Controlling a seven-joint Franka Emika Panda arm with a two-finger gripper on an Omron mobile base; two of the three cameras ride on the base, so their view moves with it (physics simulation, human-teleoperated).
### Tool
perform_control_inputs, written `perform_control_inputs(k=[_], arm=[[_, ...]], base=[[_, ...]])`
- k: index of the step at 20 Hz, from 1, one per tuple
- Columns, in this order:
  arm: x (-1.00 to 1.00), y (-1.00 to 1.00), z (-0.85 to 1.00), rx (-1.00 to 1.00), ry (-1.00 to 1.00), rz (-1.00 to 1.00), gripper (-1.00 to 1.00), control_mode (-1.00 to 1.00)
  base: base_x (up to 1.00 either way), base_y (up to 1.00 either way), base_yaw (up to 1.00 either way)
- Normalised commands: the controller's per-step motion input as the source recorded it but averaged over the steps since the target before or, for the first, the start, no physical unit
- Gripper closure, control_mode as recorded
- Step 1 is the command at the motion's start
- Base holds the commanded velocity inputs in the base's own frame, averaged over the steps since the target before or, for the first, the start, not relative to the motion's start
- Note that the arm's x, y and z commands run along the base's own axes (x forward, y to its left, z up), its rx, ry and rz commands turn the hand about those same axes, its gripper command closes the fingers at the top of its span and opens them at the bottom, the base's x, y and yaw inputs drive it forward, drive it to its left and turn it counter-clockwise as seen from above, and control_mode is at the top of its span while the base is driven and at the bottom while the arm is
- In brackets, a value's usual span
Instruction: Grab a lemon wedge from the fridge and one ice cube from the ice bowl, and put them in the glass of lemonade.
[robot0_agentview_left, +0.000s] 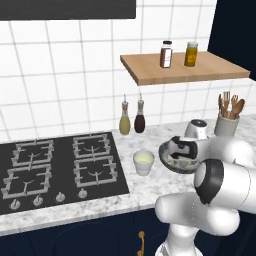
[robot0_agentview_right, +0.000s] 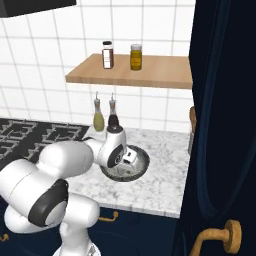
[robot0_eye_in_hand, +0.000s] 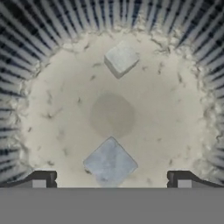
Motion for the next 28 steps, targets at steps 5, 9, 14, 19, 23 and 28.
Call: perform_control_inputs(k=[5,9,14,19,23,28], arm=[[0.18,0.00,-0.22,0.00,0.00,0.00,-1.00,-1.00],[0.14,-0.01,-0.22,0.00,0.00,0.00,-1.00,-1.00],[0.09,-0.03,-0.21,0.00,0.00,0.00,-1.00,-1.00],[0.02,0.00,-0.21,0.00,-0.01,0.00,1.00,-1.00],[0.00,0.00,-0.13,0.00,0.00,0.00,1.00,-1.00],[0.00,0.00,-0.15,0.00,0.00,0.00,1.00,-1.00]], base=[[0.00,0.00,0.00],[0.00,0.00,0.00],[0.00,0.00,0.00],[0.00,0.00,0.00],[0.00,0.00,0.00],[0.00,0.00,0.00]])
